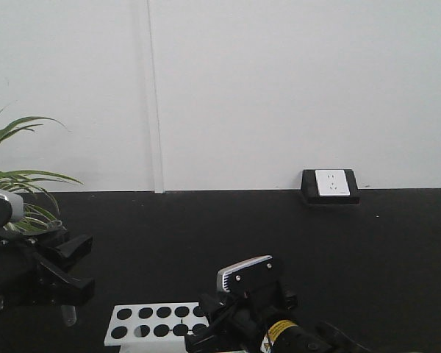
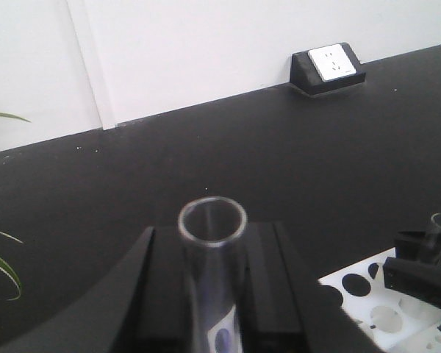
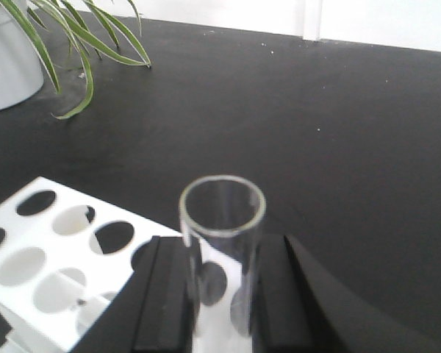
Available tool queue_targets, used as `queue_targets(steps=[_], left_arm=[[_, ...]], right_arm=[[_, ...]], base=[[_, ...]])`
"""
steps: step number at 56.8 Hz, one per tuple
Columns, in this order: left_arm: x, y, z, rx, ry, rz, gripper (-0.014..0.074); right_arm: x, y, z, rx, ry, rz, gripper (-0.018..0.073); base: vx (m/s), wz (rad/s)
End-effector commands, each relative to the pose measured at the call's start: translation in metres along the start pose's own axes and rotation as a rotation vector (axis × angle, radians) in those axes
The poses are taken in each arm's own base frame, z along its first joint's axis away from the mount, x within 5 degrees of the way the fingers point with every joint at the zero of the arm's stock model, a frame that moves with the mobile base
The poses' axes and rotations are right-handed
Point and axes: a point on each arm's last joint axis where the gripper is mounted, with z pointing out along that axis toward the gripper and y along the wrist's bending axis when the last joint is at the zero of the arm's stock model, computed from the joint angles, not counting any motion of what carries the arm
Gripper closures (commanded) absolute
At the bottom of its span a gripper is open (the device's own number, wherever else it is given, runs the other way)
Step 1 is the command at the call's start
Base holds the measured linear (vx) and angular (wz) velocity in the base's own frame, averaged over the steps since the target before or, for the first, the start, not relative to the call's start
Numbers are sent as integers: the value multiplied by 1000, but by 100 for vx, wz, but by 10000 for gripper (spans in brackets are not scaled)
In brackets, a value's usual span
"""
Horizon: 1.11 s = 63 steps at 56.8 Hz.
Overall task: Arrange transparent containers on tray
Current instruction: 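Lift the taller tube out of the rack with the right gripper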
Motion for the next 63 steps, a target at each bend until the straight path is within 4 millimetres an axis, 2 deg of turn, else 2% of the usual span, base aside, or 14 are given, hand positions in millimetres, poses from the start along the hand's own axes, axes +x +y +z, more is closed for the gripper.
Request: queue_targets(steps=[1,7,17,25,32,38,43,52,57,63], left_arm=[[-22,-3,-8,20,-139,-11,448],[-22,-3,-8,20,-139,-11,448],[-22,-3,-8,20,-139,-11,448],[-24,-3,-8,23,-158,-10,448],[-29,-4,-11,29,-208,-10,447],[-36,-4,-21,31,-244,-10,447],[-43,-4,-38,30,-277,-10,447],[-52,-3,-78,18,-294,-10,447],[-47,-2,-95,7,-258,-12,447],[-38,-2,-110,9,-287,-11,447]], right_arm=[[-49,4,-17,-17,-190,-15,536],[-72,6,-28,-17,-175,-53,540],[-123,12,-53,-24,-233,-83,540],[-161,6,-94,-8,-318,-78,540],[-180,-17,-137,71,-307,-82,540],[-185,-33,-174,148,-309,-110,540],[-176,-36,-202,175,-329,-107,540],[-148,-32,-231,173,-318,-105,540],[-145,-29,-244,173,-346,-104,540],[-145,-29,-247,172,-345,-105,540]], base=[[0,0],[0,0],[0,0],[0,0],[0,0],[0,0],[0,0],[0,0],[0,0],[0,0]])
